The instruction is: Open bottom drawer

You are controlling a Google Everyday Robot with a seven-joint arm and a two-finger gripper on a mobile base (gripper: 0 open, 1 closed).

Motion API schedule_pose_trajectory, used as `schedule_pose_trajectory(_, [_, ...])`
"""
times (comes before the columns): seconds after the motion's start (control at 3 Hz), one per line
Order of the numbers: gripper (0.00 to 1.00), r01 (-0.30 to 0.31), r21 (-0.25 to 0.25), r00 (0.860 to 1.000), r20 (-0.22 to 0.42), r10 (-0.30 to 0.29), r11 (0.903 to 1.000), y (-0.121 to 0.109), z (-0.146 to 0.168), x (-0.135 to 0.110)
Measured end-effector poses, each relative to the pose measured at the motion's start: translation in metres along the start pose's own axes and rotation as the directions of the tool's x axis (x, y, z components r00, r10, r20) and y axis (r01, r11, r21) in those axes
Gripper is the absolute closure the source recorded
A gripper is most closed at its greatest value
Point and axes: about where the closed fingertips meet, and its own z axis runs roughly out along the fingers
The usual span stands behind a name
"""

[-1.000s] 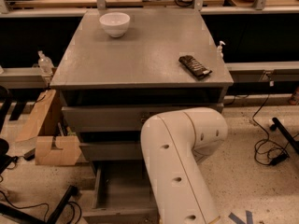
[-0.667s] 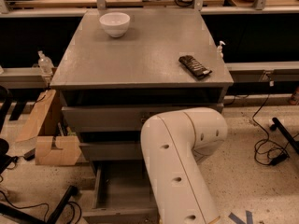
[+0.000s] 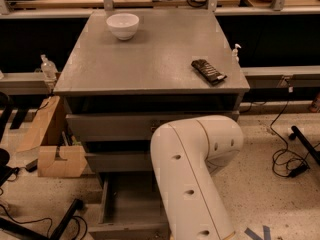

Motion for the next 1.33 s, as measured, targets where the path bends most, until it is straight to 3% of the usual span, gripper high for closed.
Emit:
schedule_pose_trajectory(0.33, [0.00,0.000,0.000,1.000,0.000,0.000,1.0000,0.000,0.000,0.000])
schedule_pose_trajectory(0.67, [0.00,0.000,0.000,1.000,0.000,0.000,1.0000,0.000,0.000,0.000])
schedule_pose_trajectory(1.0, [0.14,0.020,0.030,1.000,0.012,-0.020,0.9993,-0.003,-0.008,0.001])
schedule_pose_trajectory(1.33, [0.37,0.060,0.104,0.998,-0.006,-0.060,0.9928,-0.012,-0.038,0.002])
